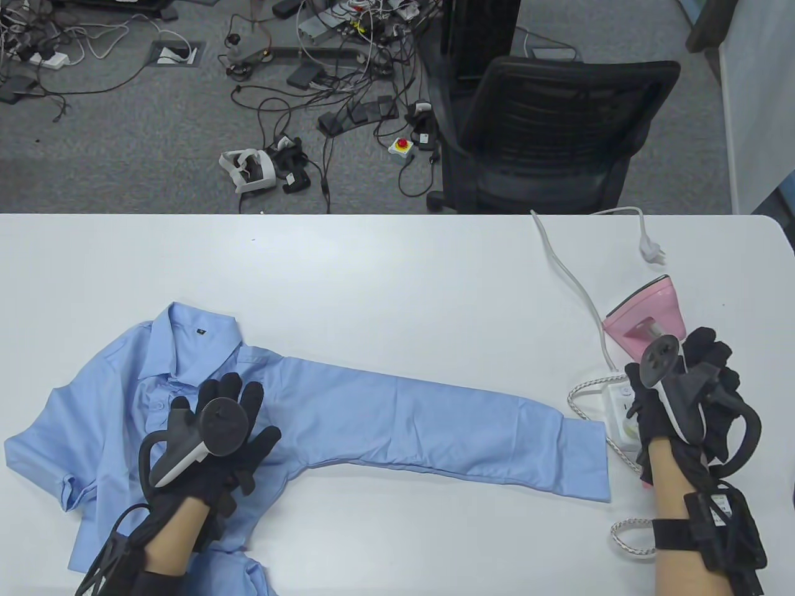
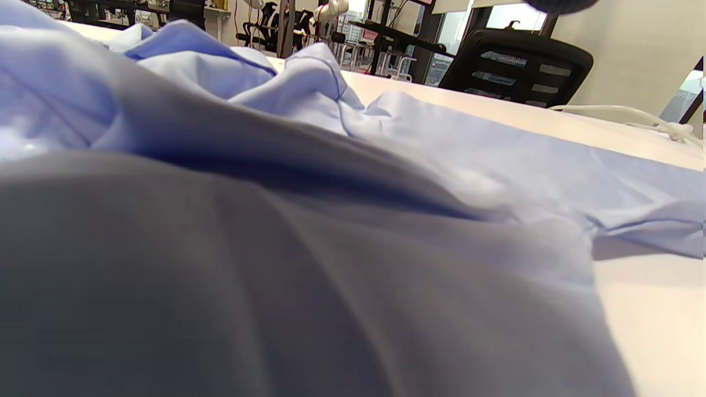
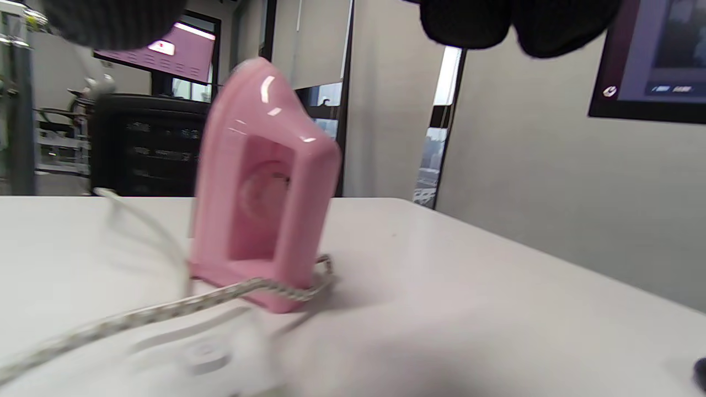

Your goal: Iron long-sleeve shirt with electric iron on table

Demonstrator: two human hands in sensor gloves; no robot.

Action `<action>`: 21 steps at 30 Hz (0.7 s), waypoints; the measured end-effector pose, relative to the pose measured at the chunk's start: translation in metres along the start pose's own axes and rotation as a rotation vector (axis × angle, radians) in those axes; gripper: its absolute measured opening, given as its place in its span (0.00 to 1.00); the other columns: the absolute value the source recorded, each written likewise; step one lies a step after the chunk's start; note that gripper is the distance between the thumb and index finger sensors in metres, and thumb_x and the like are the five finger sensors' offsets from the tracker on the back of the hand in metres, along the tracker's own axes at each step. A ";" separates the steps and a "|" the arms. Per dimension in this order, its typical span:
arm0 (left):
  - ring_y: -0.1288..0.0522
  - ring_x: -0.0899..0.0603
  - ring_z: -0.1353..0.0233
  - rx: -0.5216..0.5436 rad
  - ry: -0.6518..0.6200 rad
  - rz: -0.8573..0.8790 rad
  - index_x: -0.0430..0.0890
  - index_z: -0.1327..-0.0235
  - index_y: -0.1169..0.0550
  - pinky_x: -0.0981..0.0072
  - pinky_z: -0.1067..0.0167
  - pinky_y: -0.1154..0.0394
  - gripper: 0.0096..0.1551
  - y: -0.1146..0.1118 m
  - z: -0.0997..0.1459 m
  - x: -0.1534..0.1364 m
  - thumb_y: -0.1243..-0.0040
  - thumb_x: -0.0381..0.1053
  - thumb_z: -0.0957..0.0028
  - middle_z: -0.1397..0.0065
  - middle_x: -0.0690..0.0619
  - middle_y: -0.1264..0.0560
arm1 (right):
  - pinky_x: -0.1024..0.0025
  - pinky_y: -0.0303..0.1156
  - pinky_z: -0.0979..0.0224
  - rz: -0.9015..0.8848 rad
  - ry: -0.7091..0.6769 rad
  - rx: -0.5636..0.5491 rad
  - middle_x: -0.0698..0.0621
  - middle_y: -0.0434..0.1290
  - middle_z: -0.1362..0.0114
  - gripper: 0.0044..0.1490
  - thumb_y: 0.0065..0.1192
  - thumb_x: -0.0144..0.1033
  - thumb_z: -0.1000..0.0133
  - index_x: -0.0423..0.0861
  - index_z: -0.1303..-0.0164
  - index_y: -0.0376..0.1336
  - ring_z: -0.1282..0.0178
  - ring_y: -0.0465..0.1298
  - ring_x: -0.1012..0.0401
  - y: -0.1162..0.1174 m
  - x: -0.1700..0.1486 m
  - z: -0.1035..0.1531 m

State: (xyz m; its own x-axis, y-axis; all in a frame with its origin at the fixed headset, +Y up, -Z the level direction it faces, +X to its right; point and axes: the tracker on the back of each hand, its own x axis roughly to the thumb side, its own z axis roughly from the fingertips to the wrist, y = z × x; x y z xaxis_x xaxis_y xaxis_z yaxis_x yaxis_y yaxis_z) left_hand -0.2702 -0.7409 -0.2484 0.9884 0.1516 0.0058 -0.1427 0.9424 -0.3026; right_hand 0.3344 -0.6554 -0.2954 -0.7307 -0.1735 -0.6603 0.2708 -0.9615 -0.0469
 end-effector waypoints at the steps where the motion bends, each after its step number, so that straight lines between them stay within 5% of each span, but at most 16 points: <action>1: 0.66 0.40 0.16 -0.005 0.004 -0.002 0.62 0.23 0.55 0.34 0.30 0.72 0.45 -0.001 -0.001 0.000 0.59 0.76 0.48 0.14 0.52 0.65 | 0.51 0.64 0.31 0.046 0.022 -0.033 0.45 0.43 0.26 0.66 0.49 0.73 0.65 0.48 0.26 0.33 0.30 0.60 0.51 0.005 0.001 -0.006; 12: 0.68 0.41 0.16 -0.063 0.052 -0.022 0.62 0.23 0.55 0.34 0.30 0.72 0.45 -0.011 -0.012 -0.009 0.59 0.76 0.48 0.14 0.52 0.66 | 0.51 0.64 0.29 0.177 0.078 0.088 0.47 0.43 0.26 0.66 0.45 0.76 0.64 0.50 0.26 0.33 0.30 0.60 0.53 0.049 0.033 -0.061; 21: 0.68 0.41 0.16 -0.114 0.087 -0.009 0.63 0.23 0.55 0.35 0.30 0.73 0.45 -0.017 -0.019 -0.016 0.59 0.76 0.48 0.14 0.54 0.67 | 0.53 0.67 0.30 -0.007 0.089 0.143 0.51 0.49 0.27 0.55 0.52 0.70 0.60 0.53 0.28 0.42 0.31 0.64 0.54 0.057 0.037 -0.087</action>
State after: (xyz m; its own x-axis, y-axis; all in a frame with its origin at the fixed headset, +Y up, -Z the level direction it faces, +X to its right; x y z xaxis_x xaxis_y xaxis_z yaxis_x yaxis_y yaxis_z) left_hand -0.2826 -0.7656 -0.2618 0.9910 0.1127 -0.0720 -0.1324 0.9028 -0.4091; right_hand 0.3778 -0.6977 -0.3877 -0.6720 -0.1531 -0.7246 0.1693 -0.9842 0.0509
